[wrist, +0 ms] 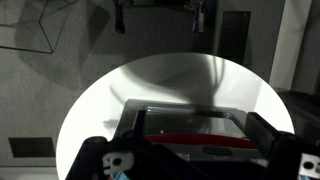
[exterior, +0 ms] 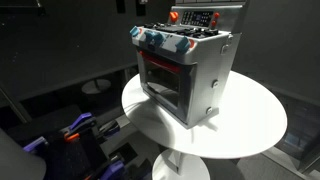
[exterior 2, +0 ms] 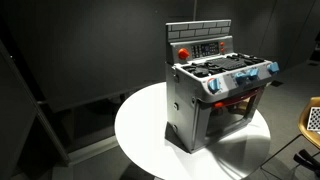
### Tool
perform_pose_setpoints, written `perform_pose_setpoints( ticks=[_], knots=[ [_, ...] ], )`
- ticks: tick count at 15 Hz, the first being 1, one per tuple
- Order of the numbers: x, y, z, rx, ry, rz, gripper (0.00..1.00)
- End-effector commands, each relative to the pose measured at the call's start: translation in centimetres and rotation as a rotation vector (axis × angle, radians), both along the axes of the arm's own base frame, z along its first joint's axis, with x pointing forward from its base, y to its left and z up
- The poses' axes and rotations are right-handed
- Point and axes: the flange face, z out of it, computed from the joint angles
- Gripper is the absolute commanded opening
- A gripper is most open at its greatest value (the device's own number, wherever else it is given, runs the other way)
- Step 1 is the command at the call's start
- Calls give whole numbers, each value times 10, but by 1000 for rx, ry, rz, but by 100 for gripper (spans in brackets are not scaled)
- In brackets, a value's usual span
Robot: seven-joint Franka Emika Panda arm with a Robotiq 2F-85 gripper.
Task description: Push the top right button on the cooker
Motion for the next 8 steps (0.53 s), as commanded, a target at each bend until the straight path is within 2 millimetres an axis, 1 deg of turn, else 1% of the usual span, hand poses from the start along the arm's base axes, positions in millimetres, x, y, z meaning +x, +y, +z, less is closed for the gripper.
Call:
perform_pose_setpoints(
  ticks=[1,8],
  knots=[
    [0,0,1,0,1,0,100],
    [2,0,3,0,-3,0,100]
  ],
)
